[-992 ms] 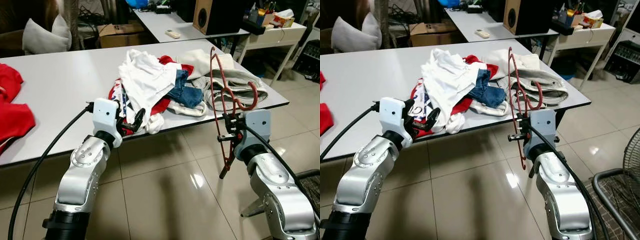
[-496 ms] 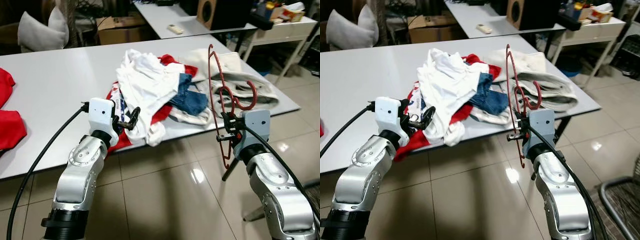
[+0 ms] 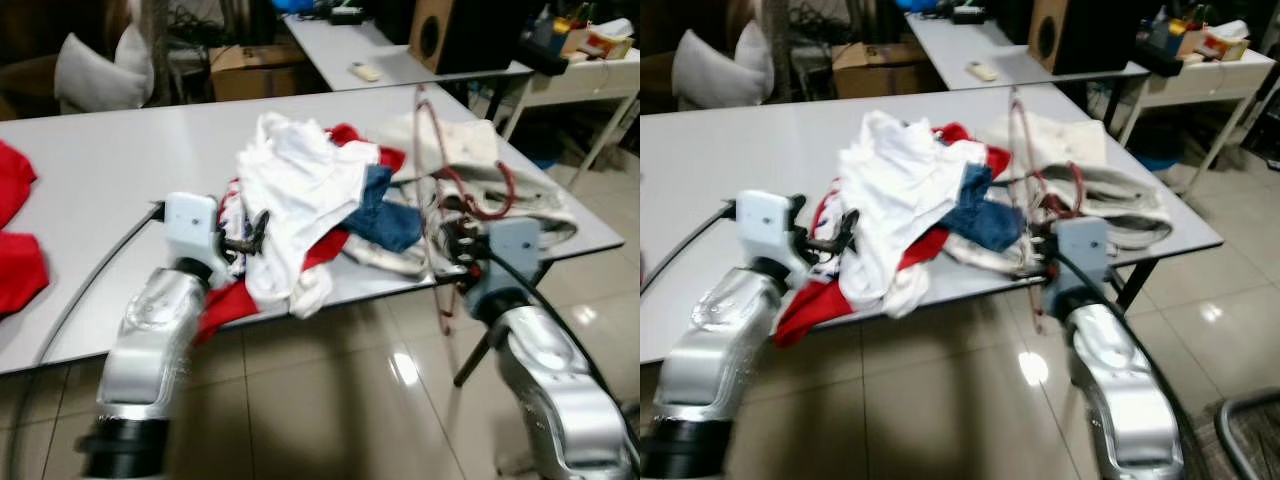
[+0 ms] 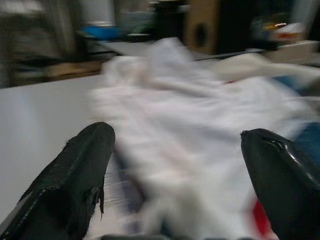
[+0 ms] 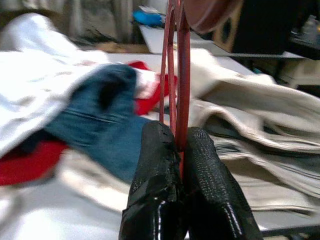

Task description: Hang hanger

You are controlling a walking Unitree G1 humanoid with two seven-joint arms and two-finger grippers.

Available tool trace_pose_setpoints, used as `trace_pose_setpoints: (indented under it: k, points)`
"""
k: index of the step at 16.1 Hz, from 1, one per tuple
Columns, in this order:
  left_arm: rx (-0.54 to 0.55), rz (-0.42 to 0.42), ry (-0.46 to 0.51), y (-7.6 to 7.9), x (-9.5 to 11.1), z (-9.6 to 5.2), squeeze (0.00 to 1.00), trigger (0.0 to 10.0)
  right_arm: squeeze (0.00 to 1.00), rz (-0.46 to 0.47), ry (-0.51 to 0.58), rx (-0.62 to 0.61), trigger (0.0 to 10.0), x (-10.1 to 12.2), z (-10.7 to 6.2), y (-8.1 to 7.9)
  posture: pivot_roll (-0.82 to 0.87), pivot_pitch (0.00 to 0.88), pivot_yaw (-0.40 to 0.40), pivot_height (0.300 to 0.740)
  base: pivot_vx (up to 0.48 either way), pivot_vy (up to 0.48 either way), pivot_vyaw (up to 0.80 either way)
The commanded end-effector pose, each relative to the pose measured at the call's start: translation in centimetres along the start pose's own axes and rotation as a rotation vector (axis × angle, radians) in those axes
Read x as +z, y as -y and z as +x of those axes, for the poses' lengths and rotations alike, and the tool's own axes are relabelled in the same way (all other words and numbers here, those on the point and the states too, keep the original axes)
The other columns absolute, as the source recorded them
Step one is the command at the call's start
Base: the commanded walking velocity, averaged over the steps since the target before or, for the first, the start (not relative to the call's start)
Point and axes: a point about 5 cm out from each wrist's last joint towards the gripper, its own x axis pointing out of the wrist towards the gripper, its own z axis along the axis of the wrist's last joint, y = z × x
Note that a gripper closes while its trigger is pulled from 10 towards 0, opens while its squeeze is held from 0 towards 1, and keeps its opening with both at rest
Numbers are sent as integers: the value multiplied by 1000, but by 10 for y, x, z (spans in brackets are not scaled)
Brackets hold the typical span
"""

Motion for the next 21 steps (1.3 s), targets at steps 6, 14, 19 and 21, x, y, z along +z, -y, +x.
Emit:
trace_pose_setpoints:
  k: [6,14,19,21]
  points:
    - [3,29,13,-8,7,0,725,10000,0,11,37,3,10000,6,2,-4,-113,0,10,740,360,0,0]
    - [-32,61,-1,2,6,3,545,10000,0,14,15,-28,10000,0,1,-2,-106,0,10,740,176,0,0]
    - [-27,56,0,-2,7,6,541,10000,0,29,6,-53,10000,-2,2,4,-111,0,13,740,0,360,-469]
    - [-35,147,8,0,11,8,557,10000,0,40,7,-72,10000,-2,3,6,-112,0,15,740,0,-240,-741]
